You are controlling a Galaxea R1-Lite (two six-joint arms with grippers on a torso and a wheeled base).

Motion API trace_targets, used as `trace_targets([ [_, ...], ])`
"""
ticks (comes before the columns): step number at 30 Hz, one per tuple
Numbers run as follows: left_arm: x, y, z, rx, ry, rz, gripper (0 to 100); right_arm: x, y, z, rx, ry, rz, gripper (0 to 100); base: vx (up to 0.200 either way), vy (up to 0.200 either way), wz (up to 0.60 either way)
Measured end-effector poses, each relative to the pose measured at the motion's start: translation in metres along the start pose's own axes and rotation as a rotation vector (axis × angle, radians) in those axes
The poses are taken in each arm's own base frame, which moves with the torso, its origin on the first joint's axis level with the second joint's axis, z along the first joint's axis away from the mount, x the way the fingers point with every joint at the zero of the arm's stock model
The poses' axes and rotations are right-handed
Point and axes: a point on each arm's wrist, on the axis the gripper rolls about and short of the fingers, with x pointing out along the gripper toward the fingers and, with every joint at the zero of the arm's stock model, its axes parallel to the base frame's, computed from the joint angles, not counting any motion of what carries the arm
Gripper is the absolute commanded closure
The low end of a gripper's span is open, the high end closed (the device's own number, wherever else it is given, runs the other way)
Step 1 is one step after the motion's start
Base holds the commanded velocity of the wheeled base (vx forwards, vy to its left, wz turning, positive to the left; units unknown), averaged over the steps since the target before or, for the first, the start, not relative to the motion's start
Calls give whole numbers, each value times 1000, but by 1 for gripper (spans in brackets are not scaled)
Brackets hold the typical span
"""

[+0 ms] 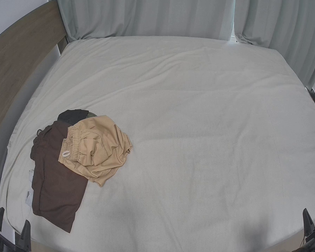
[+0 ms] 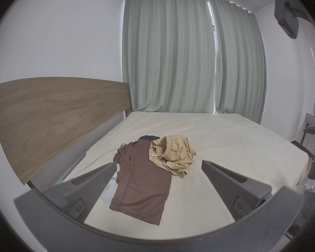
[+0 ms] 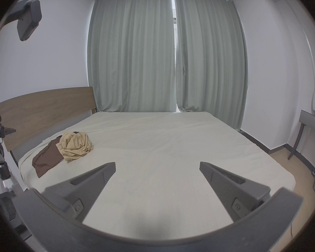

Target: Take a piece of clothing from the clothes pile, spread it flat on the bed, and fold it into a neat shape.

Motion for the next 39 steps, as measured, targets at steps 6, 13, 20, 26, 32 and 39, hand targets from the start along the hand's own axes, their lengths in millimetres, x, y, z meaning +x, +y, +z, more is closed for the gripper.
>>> trace_targets([
  [6,0,0,0,1,0,-1,0,0,0,0,0,0,0,0,0,0,0],
  [13,0,0,0,7,-1,-6,0,0,0,0,0,0,0,0,0,0,0],
  [20,0,0,1,12,-7,-12,0,0,0,0,0,0,0,0,0,0,0],
  [26,-1,-1,13,8,-95,-25,0,0,0,0,0,0,-1,0,0,0,0],
  [32,4,-2,24,5,-81,-86,0,0,0,0,0,0,-1,0,0,0,0],
  [39,8,-3,38,-67,-48,-157,0,0,0,0,0,0,-2,0,0,0,0],
])
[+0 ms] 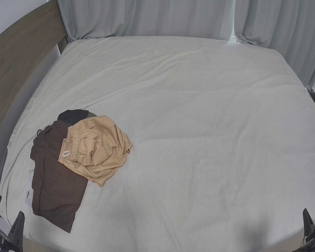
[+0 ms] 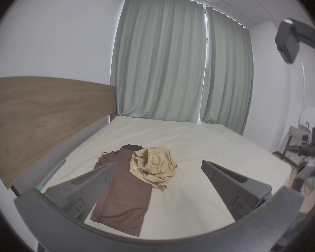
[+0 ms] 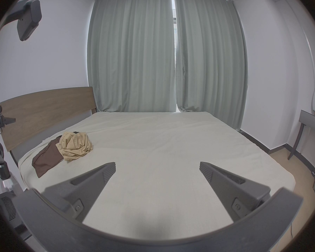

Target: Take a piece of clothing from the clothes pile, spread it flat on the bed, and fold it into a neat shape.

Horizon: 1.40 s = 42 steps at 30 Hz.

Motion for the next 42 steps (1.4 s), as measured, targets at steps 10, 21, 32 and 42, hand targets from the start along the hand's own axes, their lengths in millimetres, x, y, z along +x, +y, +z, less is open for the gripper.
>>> trace_targets([
  [10,10,-2,15,-75,61,-72,0,0,0,0,0,0,1,0,0,0,0],
  [21,31,-2,21,-189,190,-143,0,0,0,0,0,0,3,0,0,0,0],
  [32,55,-2,31,-211,248,-174,0,0,0,0,0,0,2,0,0,0,0],
  [42,83,-1,36,-218,276,-185,0,0,0,0,0,0,3,0,0,0,0],
])
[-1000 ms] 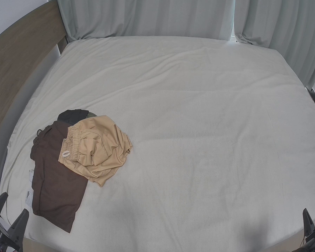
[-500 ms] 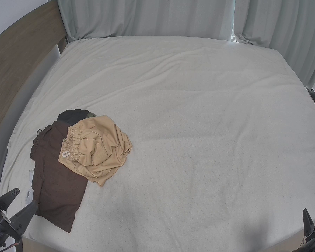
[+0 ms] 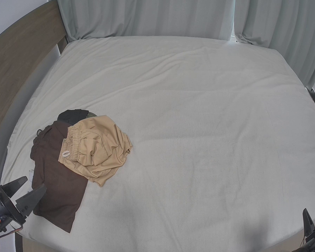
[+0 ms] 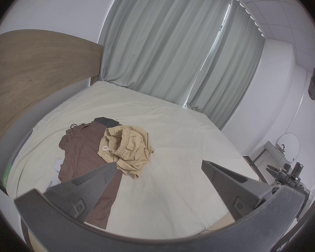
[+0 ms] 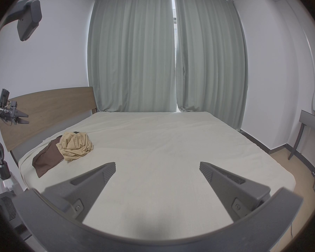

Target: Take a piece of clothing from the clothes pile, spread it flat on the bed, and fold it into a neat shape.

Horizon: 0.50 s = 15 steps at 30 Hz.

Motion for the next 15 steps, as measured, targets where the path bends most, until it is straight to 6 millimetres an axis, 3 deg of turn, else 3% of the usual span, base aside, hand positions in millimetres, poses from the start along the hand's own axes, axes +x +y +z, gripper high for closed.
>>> trace_targets([
  [15,32,6,17,-58,66,11,0,0,0,0,0,0,1,0,0,0,0],
])
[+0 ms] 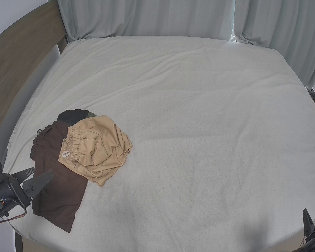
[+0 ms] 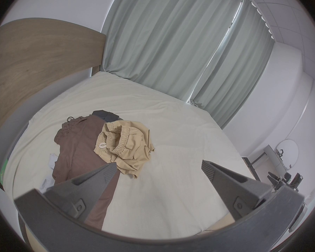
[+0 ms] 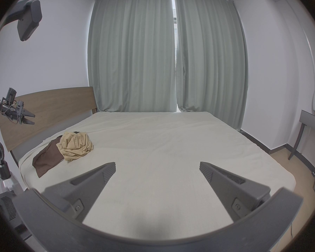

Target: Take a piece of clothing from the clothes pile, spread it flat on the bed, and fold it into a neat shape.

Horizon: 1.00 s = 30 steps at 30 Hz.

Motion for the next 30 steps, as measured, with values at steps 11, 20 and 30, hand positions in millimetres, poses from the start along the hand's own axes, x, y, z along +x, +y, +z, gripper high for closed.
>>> trace_targets([
  [11,30,7,11,-3,4,-21,0,0,0,0,-1,0,-1,0,0,0,0],
  [20,61,17,15,-16,35,-31,0,0,0,0,0,0,-1,0,0,0,0],
  [30,83,31,20,-40,63,-30,0,0,0,0,0,0,0,0,0,0,0],
])
